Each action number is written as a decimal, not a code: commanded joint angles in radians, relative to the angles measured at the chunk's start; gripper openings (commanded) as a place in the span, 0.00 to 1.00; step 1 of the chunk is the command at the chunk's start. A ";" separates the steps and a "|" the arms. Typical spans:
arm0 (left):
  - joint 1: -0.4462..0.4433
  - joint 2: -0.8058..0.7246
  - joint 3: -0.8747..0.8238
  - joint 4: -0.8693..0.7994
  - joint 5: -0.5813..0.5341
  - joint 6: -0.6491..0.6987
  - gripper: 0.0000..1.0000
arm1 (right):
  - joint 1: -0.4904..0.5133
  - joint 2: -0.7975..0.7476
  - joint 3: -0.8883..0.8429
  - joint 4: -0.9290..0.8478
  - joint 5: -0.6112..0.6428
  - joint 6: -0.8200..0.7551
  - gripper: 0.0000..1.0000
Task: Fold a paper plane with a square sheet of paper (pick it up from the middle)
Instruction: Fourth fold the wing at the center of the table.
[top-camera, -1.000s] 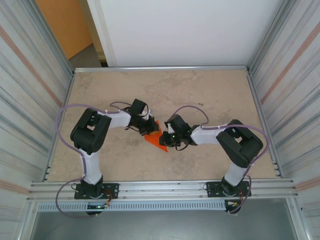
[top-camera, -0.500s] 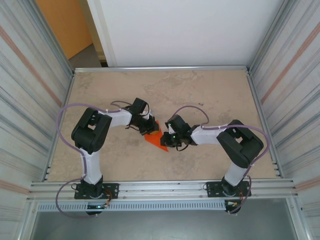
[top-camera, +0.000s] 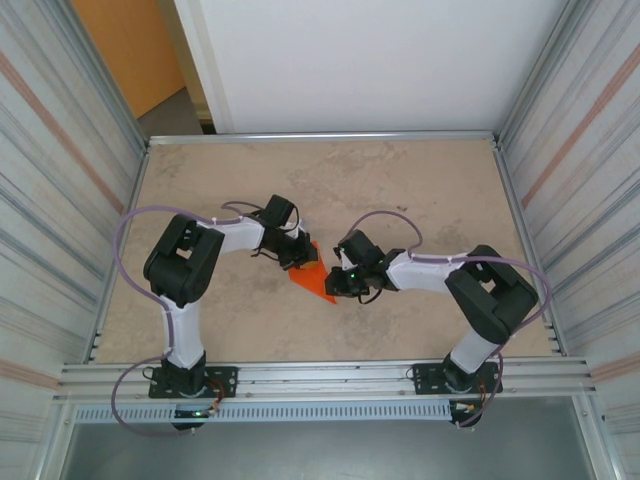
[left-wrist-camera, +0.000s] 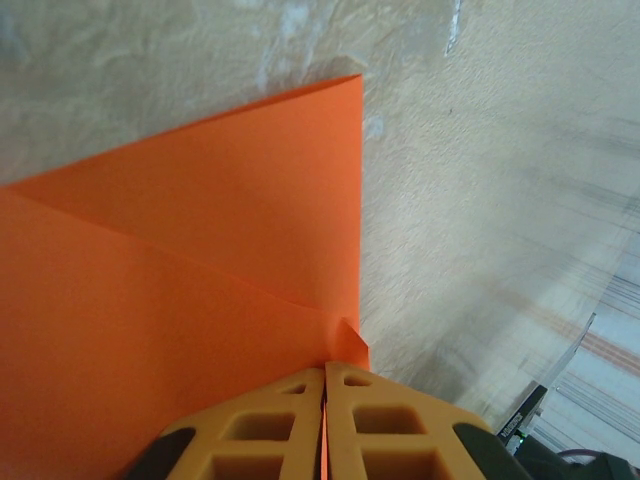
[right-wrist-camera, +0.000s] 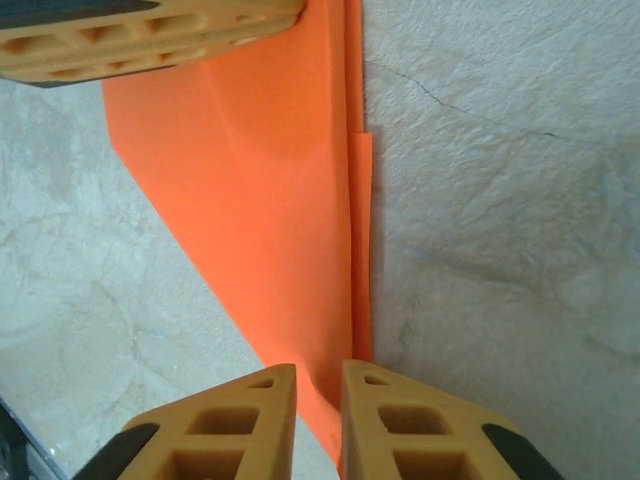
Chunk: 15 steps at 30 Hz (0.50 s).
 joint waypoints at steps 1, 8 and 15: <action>-0.002 0.088 -0.033 -0.104 -0.132 0.014 0.11 | 0.023 -0.067 -0.004 -0.086 0.071 -0.031 0.26; -0.002 0.089 -0.030 -0.104 -0.131 0.014 0.11 | 0.036 -0.027 0.017 -0.115 0.070 -0.040 0.30; -0.002 0.089 -0.033 -0.105 -0.128 0.014 0.11 | 0.034 -0.009 0.003 -0.113 0.064 -0.018 0.23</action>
